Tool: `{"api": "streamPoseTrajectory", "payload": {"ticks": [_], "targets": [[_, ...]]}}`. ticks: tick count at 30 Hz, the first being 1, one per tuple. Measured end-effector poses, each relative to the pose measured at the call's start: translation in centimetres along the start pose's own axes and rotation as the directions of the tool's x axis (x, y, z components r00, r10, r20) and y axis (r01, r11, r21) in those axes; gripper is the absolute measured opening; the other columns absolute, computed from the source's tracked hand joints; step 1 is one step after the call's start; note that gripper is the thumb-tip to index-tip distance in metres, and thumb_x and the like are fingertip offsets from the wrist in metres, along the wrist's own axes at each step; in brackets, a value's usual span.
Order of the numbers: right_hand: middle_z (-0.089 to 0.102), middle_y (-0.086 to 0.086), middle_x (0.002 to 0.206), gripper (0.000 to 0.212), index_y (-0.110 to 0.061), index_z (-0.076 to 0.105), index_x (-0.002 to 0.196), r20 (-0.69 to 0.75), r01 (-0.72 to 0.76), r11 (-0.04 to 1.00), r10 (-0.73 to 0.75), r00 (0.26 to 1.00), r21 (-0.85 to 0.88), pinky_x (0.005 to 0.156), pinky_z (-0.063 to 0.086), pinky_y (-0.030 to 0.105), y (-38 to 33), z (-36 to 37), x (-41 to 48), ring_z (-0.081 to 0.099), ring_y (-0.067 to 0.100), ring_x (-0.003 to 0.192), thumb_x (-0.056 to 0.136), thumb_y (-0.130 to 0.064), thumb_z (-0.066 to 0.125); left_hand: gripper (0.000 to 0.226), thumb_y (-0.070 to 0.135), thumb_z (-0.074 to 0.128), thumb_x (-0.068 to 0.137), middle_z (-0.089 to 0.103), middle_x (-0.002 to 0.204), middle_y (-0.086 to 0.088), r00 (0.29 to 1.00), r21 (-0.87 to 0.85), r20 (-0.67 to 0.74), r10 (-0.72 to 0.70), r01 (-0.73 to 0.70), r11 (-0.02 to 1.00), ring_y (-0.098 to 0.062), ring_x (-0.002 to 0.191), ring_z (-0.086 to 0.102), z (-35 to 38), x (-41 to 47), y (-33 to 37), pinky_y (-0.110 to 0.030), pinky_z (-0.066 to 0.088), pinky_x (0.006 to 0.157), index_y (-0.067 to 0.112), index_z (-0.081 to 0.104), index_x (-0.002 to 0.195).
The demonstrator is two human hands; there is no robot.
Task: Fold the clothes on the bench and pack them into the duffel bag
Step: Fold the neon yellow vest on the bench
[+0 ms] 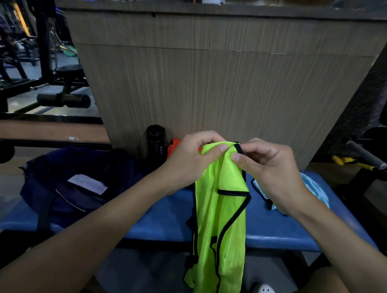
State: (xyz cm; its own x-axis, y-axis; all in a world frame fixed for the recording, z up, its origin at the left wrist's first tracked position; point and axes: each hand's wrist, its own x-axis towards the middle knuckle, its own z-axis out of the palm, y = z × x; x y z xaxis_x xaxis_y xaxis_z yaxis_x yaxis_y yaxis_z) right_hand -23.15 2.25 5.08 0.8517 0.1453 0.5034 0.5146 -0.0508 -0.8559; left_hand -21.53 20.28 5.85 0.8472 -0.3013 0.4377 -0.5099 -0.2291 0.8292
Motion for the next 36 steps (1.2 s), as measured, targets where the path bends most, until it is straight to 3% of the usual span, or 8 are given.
{"api": "streamPoseTrajectory", "payload": {"ticks": [8,12,19,23,27,30,33,36], "targets": [[0.062,-0.007,0.097,0.032,-0.034,0.076,0.075,-0.144,0.033,0.996,-0.044,0.989,-0.078,0.078,0.052,0.030,0.8,-0.4,0.7,0.060,0.011,0.083,0.078,-0.002,0.075,0.015,0.000,0.065,0.092,0.076,0.091,-0.001,0.995,-0.025,-0.094,0.014,-0.016,1.000,-0.012,0.087,0.072,0.0,0.0,-0.3,-0.029,0.056,0.083,0.013,0.072,0.095],[0.072,0.005,0.107,0.020,-0.025,0.078,0.077,-0.100,-0.059,0.997,0.064,0.993,0.049,0.092,0.055,0.041,0.4,-0.2,0.6,0.067,0.018,0.094,0.072,-0.006,0.074,0.010,0.001,0.065,0.093,0.076,0.085,-0.003,0.995,-0.027,-0.101,0.012,-0.015,1.000,-0.017,0.079,0.073,-0.1,0.0,0.1,-0.030,0.058,0.076,0.009,0.070,0.098],[0.073,0.017,0.094,0.012,-0.003,0.075,0.092,-0.112,-0.071,0.996,0.076,0.991,0.045,0.086,0.054,0.044,0.1,-0.5,0.6,0.067,0.022,0.085,0.084,0.003,0.068,0.017,0.000,0.055,0.092,0.064,0.084,-0.017,0.994,0.083,-0.051,0.094,-0.089,0.993,-0.037,0.085,0.065,-0.4,-0.1,-0.2,-0.057,0.053,0.081,0.015,0.060,0.087],[0.070,0.016,0.092,0.012,-0.003,0.073,0.092,-0.192,-0.043,0.997,0.056,0.980,0.070,0.087,0.054,0.040,0.0,-0.5,0.9,0.065,0.022,0.087,0.085,0.004,0.067,0.018,0.031,0.071,0.085,0.069,0.091,0.013,0.998,0.131,0.067,0.012,-0.020,0.991,-0.005,0.089,0.065,-0.5,-0.8,-0.5,-0.030,0.050,0.083,0.019,0.071,0.099],[0.070,-0.012,0.076,0.023,-0.020,0.072,0.082,-0.229,-0.006,1.000,0.012,0.973,0.028,0.078,0.055,0.023,-0.1,-0.1,1.2,0.066,0.007,0.079,0.084,0.004,0.069,0.048,0.059,0.078,0.067,0.061,0.096,0.016,0.999,0.219,0.041,0.012,-0.021,0.975,0.000,0.091,0.059,0.4,-1.3,-0.1,-0.023,0.045,0.082,0.027,0.067,0.100],[0.072,-0.012,0.075,0.026,-0.023,0.069,0.079,-0.265,-0.009,1.000,0.010,0.964,0.005,0.074,0.054,0.019,-0.2,0.1,1.2,0.067,0.004,0.075,0.083,0.003,0.071,0.035,0.045,0.079,0.073,0.066,0.091,0.006,0.999,0.247,-0.043,0.008,0.003,0.969,-0.014,0.086,0.064,1.4,-1.1,0.2,-0.039,0.052,0.080,0.019,0.069,0.093],[0.066,0.005,0.081,0.027,-0.020,0.057,0.083,-0.267,0.002,0.998,-0.019,0.964,-0.063,0.075,0.055,0.032,-0.2,-0.2,1.2,0.064,0.016,0.077,0.082,0.001,0.073,0.014,0.026,0.070,0.079,0.073,0.081,-0.007,0.993,0.155,-0.117,-0.008,0.026,0.988,-0.034,0.072,0.068,1.3,-0.8,-0.3,-0.051,0.055,0.065,0.015,0.072,0.088],[0.054,0.008,0.085,0.038,-0.025,0.047,0.093,-0.242,0.016,0.996,-0.037,0.969,-0.088,0.076,0.051,0.039,0.1,-0.9,1.1,0.057,0.020,0.079,0.084,0.003,0.071,0.014,0.028,0.067,0.073,0.072,0.078,-0.014,0.979,0.105,-0.194,-0.056,0.077,0.991,-0.029,0.061,0.062,0.7,-0.2,-0.2,-0.054,0.055,0.062,0.021,0.073,0.084]]}}
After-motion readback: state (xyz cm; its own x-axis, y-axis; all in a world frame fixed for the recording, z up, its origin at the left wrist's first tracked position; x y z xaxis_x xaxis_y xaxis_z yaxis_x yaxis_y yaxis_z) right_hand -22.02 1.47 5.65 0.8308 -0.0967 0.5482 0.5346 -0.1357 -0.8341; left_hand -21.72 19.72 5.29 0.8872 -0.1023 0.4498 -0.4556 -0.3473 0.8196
